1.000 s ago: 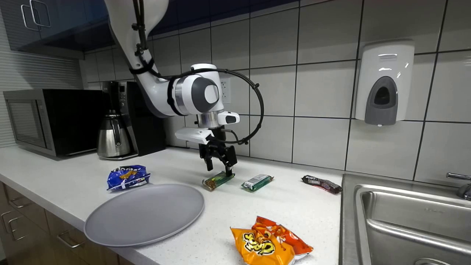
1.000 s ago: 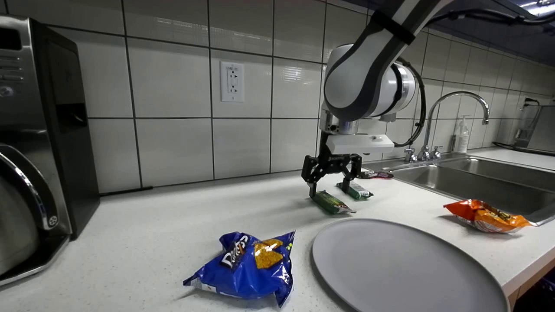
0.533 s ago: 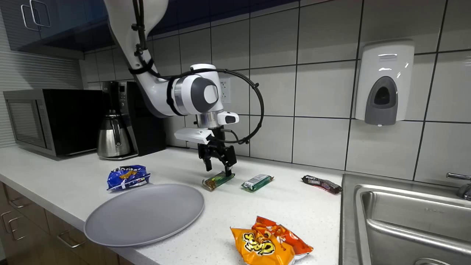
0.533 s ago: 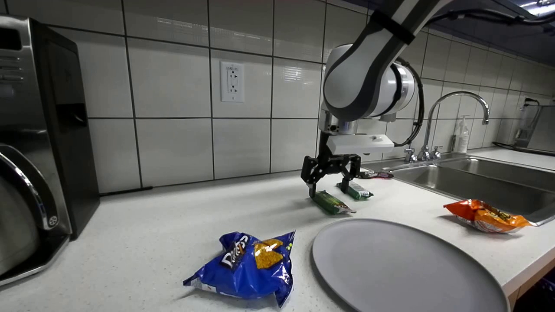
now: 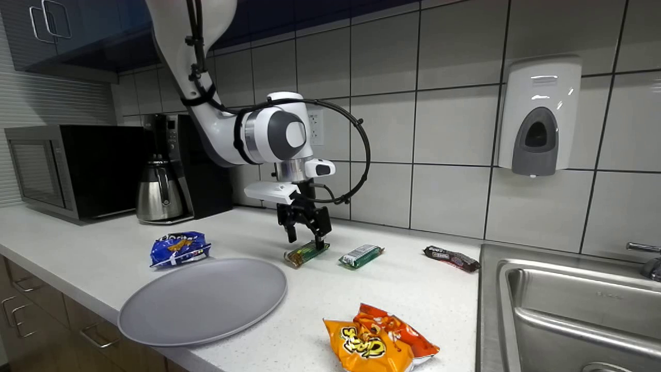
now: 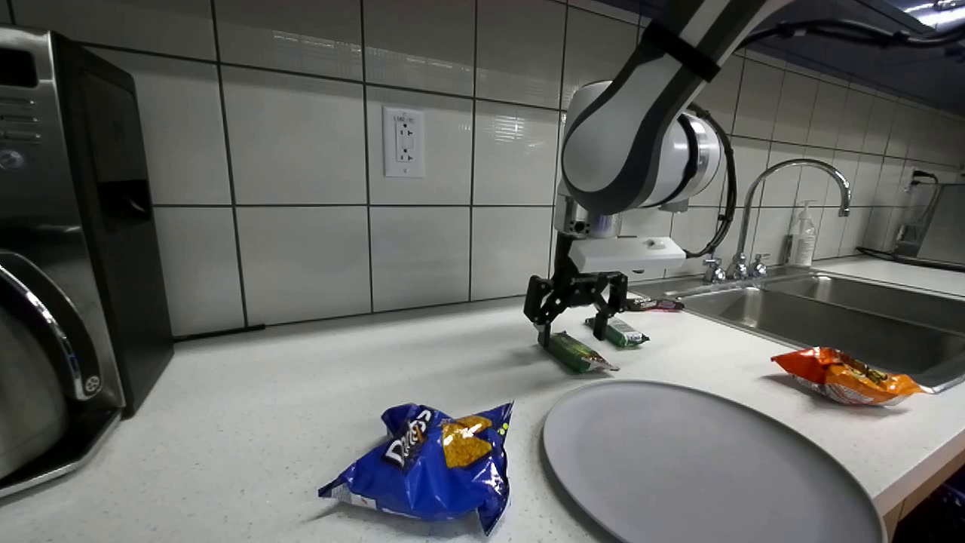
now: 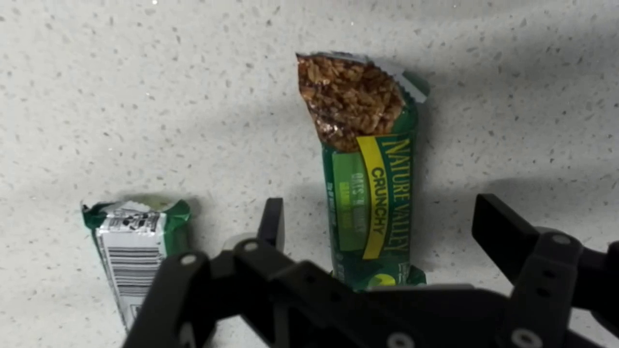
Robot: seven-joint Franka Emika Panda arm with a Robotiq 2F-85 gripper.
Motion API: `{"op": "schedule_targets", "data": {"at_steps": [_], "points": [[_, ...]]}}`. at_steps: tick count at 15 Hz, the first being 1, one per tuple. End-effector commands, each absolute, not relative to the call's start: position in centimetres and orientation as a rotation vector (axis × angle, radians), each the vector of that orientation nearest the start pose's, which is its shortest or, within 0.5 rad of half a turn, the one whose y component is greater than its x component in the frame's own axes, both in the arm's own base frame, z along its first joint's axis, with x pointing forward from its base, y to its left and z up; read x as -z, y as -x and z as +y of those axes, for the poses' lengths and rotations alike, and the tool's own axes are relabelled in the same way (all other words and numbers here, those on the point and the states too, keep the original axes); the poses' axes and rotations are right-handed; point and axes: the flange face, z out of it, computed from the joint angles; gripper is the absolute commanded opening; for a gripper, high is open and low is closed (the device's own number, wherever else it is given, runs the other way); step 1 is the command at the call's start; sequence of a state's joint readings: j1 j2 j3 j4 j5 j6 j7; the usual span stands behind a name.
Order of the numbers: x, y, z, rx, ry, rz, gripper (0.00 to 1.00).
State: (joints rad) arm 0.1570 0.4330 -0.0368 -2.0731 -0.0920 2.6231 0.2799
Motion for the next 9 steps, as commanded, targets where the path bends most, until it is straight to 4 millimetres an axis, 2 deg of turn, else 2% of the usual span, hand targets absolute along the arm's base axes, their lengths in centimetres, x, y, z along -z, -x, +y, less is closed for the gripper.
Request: {"op": "schedule_targets", "data": {"at_steps": [1,5,6,7,9], "points": [[-22.79,-59.89,7.33,0.162,3.172,0.092,1.00],[-22.61,-59.91,7.20,0.161,3.172,0.087,1.00],[-22.61,-59.92,7.14,0.161,3.170,0.089,0.75],[-22.61,-59.91,7.09,0.164,3.169,0.089,0.74],[-22.63,-59.91,6.98,0.165,3.169,0.092,0.58]]}}
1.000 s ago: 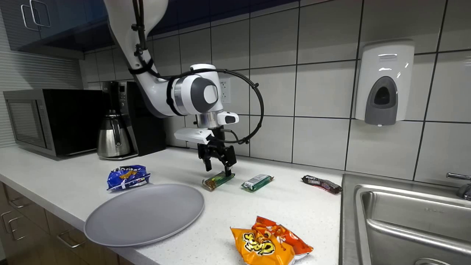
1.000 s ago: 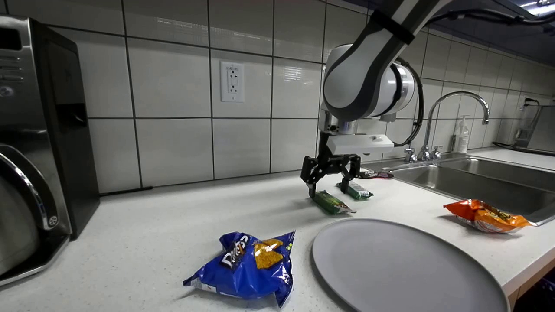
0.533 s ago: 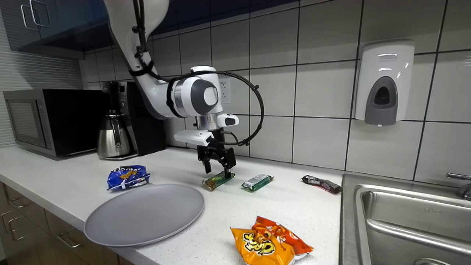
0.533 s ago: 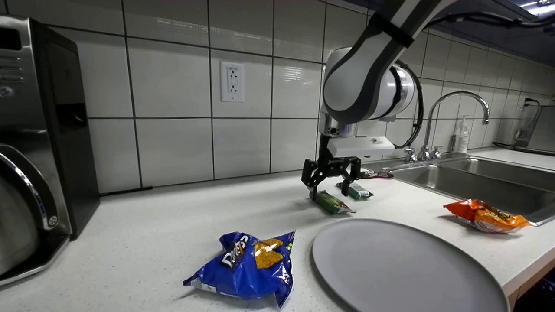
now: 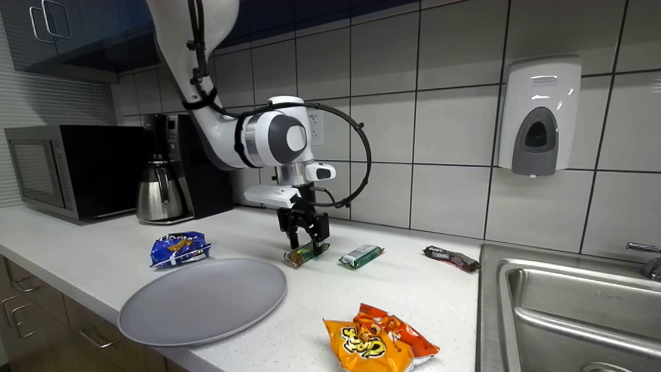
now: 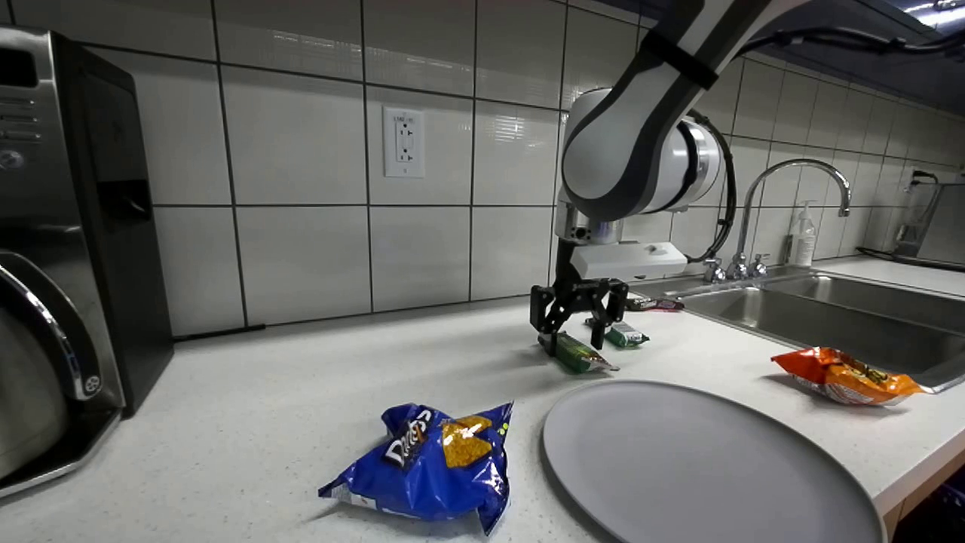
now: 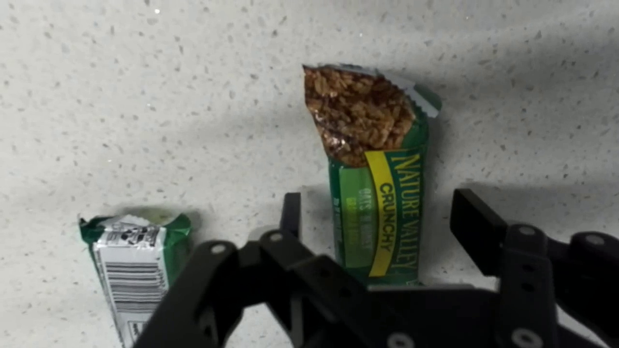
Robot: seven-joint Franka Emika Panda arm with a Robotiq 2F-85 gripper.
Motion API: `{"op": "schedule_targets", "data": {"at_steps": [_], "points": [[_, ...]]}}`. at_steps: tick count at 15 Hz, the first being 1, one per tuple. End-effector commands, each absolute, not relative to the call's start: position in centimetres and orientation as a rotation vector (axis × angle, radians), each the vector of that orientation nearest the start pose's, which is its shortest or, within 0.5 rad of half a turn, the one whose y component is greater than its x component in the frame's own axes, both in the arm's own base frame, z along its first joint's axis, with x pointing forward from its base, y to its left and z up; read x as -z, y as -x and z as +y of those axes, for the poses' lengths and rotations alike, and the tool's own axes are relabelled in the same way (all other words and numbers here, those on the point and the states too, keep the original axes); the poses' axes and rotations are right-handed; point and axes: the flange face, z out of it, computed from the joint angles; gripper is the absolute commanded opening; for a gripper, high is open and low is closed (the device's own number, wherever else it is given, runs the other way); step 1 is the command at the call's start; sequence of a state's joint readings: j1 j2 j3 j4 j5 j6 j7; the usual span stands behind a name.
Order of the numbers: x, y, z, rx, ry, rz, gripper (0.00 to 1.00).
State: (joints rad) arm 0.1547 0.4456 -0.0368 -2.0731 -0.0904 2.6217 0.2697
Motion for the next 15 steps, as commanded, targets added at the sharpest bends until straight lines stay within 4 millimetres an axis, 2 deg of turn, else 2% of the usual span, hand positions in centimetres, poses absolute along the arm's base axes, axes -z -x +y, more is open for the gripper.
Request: {"op": "schedule_targets", "data": {"at_steps": [1,5,15], "points": [[-22.6,-59.9,6.9,0.165,3.170,0.092,0.49],[-22.6,-59.9,6.8,0.165,3.173,0.094,0.18],[-23.9,-60.0,7.1,0.193,3.173,0.139,0.17]]}}
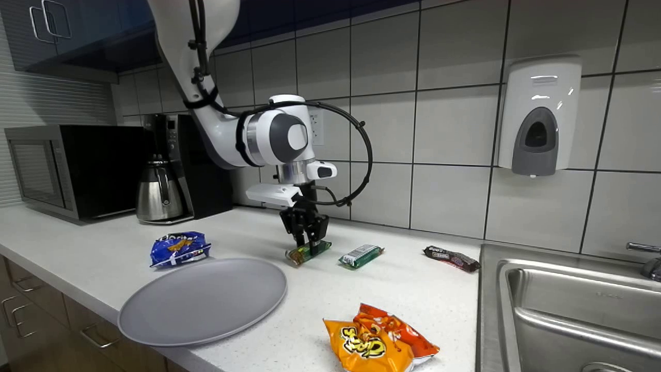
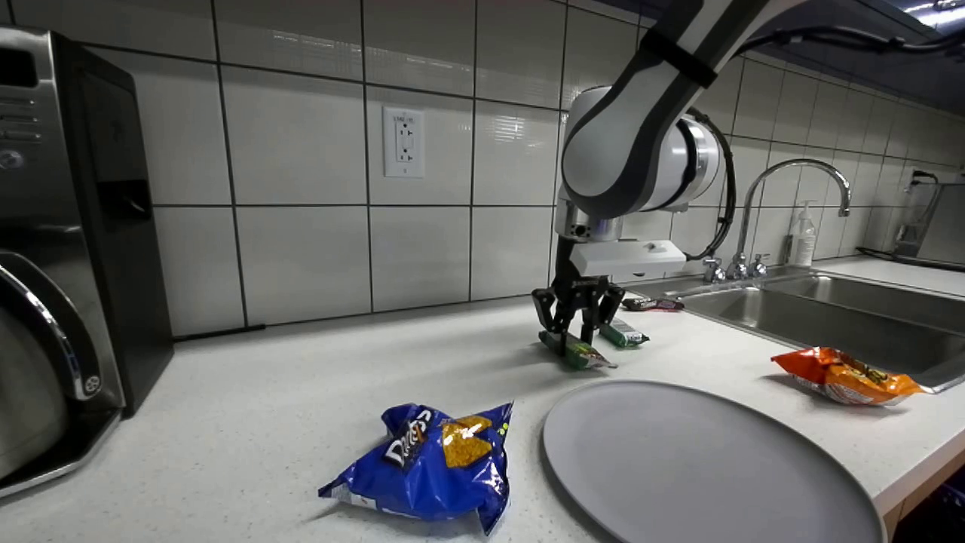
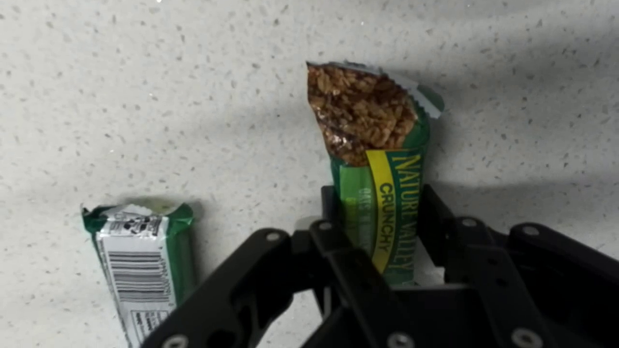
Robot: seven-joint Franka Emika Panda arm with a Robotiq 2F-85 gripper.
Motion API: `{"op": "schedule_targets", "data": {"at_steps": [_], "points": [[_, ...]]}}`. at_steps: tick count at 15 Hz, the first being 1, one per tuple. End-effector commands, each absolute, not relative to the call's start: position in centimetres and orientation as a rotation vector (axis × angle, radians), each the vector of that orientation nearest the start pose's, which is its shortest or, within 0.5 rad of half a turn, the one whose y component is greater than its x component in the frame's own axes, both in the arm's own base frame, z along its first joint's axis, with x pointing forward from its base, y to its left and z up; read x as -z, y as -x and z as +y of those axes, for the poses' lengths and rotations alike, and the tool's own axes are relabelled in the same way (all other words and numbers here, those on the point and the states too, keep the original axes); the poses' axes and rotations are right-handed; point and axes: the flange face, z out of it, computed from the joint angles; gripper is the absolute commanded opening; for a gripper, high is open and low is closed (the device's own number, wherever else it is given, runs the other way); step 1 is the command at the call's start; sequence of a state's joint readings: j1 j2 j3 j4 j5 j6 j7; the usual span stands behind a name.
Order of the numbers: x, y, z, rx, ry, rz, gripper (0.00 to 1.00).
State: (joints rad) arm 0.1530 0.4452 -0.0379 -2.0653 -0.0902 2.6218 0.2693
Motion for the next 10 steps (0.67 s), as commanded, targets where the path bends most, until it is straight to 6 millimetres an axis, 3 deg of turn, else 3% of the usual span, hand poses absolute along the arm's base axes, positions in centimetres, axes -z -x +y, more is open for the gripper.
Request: {"op": "schedule_targets", "data": {"at_steps": [1,10], "points": [[-24.1,-60.0,7.2,0.190,3.172,0.147,0.17],[-25.3,-58.5,8.3,0.145,3.167,0.415,0.17]]}}
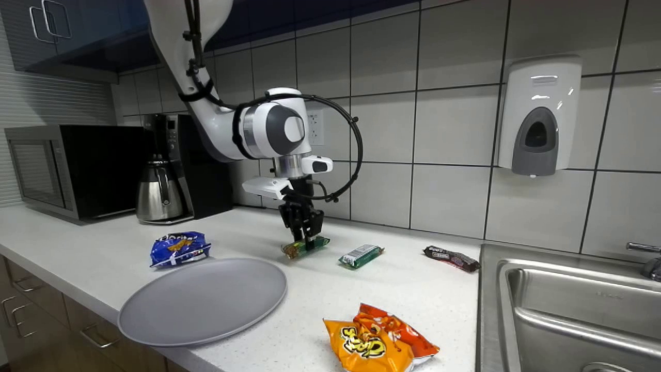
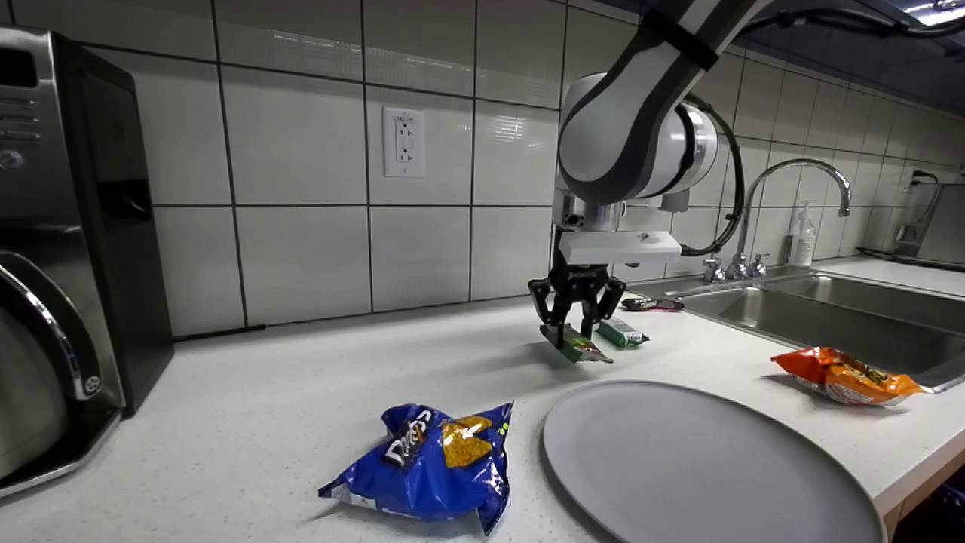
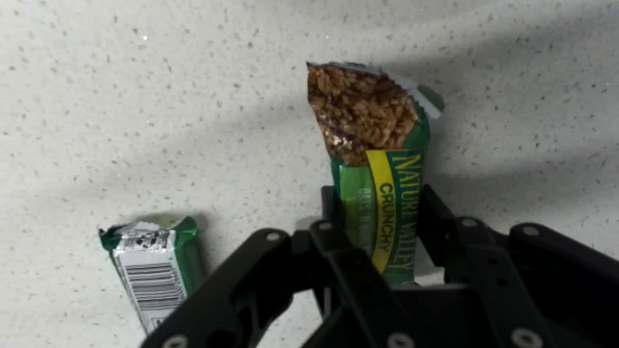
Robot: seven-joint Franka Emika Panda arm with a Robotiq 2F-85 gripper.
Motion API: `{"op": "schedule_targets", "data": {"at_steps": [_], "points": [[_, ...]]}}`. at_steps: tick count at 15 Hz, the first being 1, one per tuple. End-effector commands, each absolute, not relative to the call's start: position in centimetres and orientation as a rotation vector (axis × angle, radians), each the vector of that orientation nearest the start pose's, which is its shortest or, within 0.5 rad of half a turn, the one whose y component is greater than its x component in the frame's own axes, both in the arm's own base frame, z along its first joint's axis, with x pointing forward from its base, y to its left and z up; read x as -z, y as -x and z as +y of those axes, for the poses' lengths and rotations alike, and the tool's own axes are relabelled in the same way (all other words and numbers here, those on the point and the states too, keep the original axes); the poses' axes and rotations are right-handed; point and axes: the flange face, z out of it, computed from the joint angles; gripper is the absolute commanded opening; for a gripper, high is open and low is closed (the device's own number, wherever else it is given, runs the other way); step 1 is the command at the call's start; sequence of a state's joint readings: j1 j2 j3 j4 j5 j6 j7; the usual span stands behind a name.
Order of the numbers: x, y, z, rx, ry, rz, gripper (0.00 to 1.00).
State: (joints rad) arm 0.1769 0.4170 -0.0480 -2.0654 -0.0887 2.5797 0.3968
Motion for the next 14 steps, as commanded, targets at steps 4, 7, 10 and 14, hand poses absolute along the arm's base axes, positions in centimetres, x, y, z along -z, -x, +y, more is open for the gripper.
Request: {"op": "schedule_targets", "data": {"at_steps": [4,7,10,14], "points": [[-25.9,-57.5,9.0,0.127,3.159,0.545,0.17],[-26.2,-56.1,9.4,0.109,3.152,0.621,0.17],[-26.6,-54.4,10.0,0.102,3.141,0.685,0.17],[-27.2,-52.5,11.0,0.110,3.123,0.793,0.17]]}}
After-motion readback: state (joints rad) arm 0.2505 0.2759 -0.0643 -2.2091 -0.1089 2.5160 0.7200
